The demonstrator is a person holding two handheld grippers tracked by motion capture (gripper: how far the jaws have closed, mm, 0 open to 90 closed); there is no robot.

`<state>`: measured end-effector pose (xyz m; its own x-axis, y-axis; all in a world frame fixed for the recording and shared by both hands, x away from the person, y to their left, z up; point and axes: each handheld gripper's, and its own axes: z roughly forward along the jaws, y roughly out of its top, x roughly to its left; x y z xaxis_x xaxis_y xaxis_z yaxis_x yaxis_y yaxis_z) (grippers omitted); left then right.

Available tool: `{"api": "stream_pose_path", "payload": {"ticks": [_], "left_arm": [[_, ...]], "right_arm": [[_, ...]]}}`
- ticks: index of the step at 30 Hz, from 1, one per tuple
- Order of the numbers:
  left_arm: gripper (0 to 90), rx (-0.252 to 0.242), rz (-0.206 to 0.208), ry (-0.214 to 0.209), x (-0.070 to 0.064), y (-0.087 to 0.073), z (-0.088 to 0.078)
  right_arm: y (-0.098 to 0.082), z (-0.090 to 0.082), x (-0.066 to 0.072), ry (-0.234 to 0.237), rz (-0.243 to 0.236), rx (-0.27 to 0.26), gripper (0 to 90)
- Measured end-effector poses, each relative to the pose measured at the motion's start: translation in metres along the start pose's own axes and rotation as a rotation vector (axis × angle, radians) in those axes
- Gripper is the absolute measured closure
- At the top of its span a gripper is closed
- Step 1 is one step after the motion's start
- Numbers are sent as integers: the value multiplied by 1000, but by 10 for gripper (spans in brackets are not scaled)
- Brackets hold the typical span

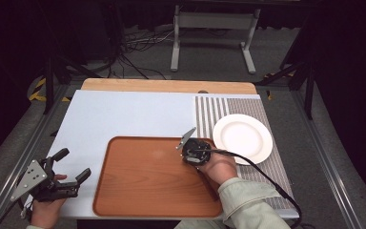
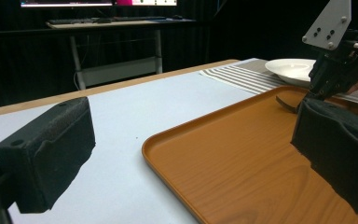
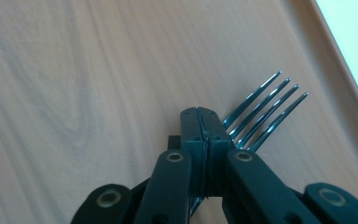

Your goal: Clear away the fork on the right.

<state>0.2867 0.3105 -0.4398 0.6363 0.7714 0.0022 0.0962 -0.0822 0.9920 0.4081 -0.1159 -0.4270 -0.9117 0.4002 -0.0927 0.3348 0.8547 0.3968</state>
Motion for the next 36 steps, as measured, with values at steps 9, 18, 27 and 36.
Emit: {"api": "stream_pose_path", "payload": {"ticks": [9,18,27,36], "left_arm": [[2,0,1,1,0,0,0],[2,1,3,2,0,0,0],[2,1,0,2,0,0,0],[2,2,-1,1,0,0,1]], "right_arm": [[-5,-2,-7,-19,42,13,900],[-11,-5,-13,-43,64,12,900],[-22,-9,-23,-61,103,22,900],[-29,-13,-27,-74,134,35,900]]}}
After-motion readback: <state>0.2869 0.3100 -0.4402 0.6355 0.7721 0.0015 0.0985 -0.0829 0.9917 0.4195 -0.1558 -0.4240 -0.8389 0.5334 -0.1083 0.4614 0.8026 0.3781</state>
